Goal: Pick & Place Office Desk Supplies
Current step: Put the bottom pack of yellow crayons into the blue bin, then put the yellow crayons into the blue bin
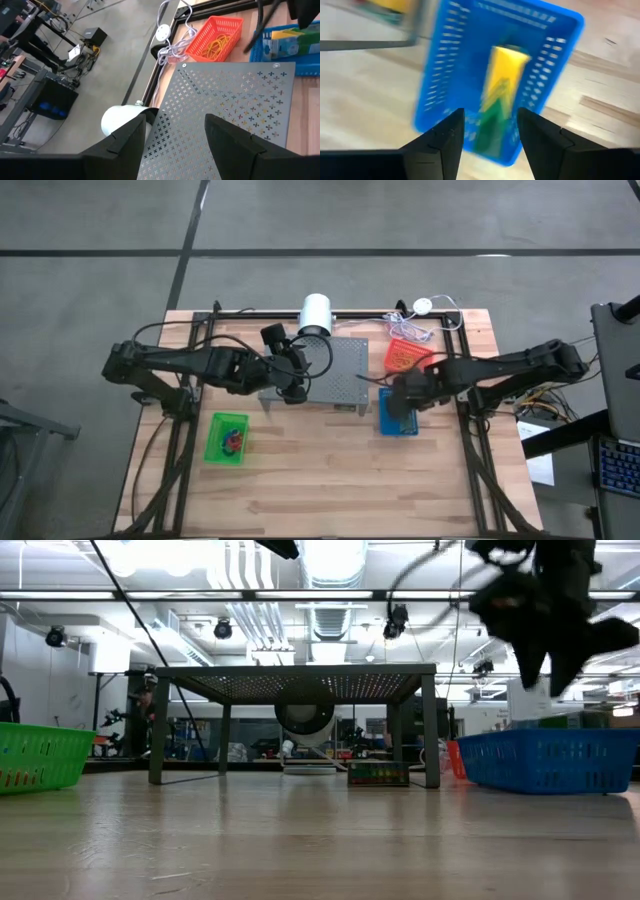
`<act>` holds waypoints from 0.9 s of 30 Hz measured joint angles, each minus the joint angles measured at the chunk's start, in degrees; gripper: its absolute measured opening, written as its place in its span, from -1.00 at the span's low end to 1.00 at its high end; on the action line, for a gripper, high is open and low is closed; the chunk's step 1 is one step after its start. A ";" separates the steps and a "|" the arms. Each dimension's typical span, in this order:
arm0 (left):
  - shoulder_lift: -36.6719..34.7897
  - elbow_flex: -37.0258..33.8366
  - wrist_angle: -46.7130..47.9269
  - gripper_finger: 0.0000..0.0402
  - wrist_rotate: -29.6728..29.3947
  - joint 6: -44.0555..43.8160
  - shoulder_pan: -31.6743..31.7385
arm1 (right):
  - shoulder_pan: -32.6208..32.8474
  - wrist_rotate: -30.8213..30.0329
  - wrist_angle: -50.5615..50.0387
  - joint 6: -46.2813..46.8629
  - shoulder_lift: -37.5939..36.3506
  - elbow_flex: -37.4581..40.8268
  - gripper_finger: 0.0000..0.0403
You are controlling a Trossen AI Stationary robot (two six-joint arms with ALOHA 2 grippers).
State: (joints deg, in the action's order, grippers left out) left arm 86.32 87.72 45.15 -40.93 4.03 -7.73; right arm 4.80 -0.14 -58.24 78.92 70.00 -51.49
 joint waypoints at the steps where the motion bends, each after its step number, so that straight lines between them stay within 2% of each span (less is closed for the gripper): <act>1: 0.00 0.00 0.00 0.04 0.00 0.00 0.00 | 0.00 -0.01 0.02 -0.47 -0.42 -1.02 -0.10; 7: 0.00 0.00 0.10 0.04 0.00 0.00 0.00 | 0.01 -0.29 0.03 -7.59 -2.09 -9.45 -0.13; 10: 0.00 0.00 1.15 0.04 0.38 1.12 0.00 | 0.10 -0.57 0.24 -19.28 -2.16 -15.37 -0.14; 12: 0.00 0.00 3.74 0.04 2.01 2.97 0.00 | 0.81 -2.81 0.46 -26.60 -2.31 -19.74 -0.14; 15: 0.02 0.00 7.44 0.04 4.88 1.53 0.00 | 2.76 -10.70 0.76 -35.29 -2.79 -25.63 -0.13; 20: 0.02 0.00 7.34 0.04 6.05 -1.57 -0.04 | 7.98 -28.11 2.85 -45.93 -4.51 -31.12 -0.14; 24: 0.02 0.00 5.83 0.04 6.05 -3.01 -0.19 | 13.20 -40.84 5.02 -47.40 -6.34 -31.30 -0.16; 27: -0.12 -1.94 2.69 0.04 5.97 -3.14 -0.95 | 16.68 -44.79 4.95 -47.00 -6.71 -29.84 -0.18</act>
State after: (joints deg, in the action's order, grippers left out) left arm 86.20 85.79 47.84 -34.96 0.89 -8.68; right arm 21.47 -44.93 -53.29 31.92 63.29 -81.33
